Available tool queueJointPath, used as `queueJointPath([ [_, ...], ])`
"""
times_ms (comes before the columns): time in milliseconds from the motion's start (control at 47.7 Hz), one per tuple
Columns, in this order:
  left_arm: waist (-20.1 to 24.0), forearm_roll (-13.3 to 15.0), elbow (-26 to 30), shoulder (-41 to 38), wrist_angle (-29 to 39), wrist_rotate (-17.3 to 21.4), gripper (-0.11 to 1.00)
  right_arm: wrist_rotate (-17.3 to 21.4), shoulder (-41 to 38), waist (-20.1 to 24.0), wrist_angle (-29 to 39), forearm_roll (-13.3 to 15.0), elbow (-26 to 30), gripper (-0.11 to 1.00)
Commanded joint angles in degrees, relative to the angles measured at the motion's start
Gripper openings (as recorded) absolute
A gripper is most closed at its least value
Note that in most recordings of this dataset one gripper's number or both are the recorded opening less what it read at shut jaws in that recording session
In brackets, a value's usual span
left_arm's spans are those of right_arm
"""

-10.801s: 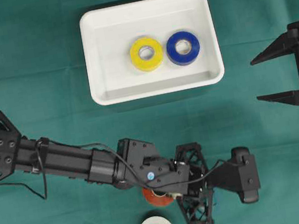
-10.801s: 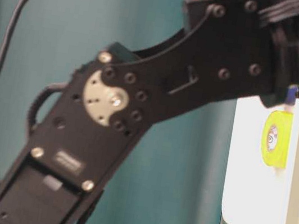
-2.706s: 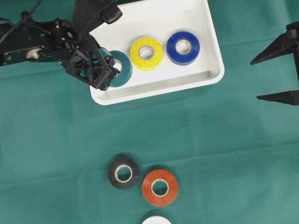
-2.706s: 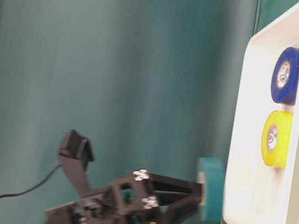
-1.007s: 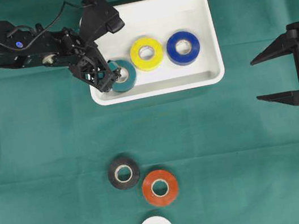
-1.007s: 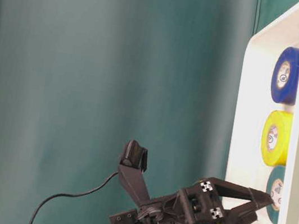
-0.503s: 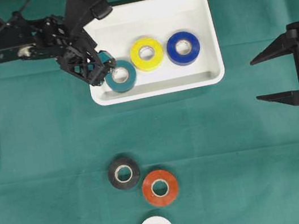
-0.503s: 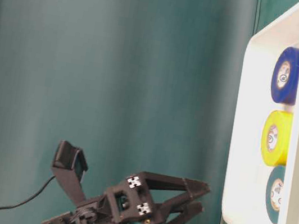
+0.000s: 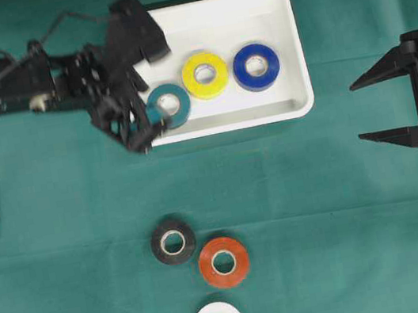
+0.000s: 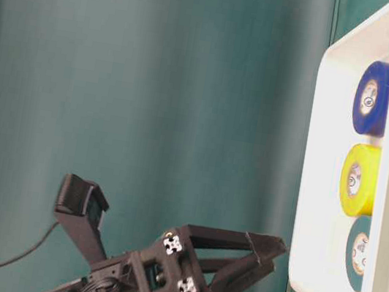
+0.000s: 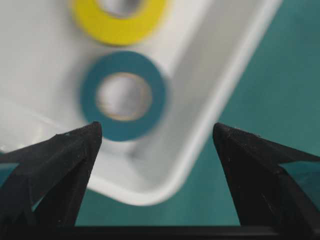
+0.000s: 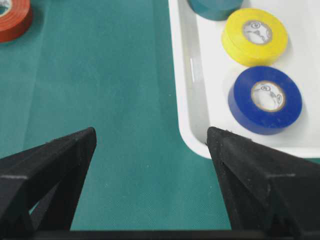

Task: Pick up the tape from a random location and place it into the white case.

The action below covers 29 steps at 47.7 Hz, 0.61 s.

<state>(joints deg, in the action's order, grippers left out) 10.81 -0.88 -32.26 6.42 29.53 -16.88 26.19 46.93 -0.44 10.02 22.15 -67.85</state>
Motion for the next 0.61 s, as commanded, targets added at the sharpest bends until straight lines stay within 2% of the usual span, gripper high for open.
queueJointPath([
  [0,-3.4,0.0,0.5,1.9,-1.4,0.1,0.98,0.0,-0.2,-0.1,-0.3,0.2,1.7,0.88],
  [336,-14.1,0.0,-0.3,2.1,-10.5,0.2,0.98,0.1,-0.2,-0.1,-0.3,0.2,1.9,0.88],
  [587,-15.6,0.0,-0.7,2.4,-10.5,0.2,0.98,0.4,-0.1,-0.1,-0.3,0.2,2.6,0.88],
])
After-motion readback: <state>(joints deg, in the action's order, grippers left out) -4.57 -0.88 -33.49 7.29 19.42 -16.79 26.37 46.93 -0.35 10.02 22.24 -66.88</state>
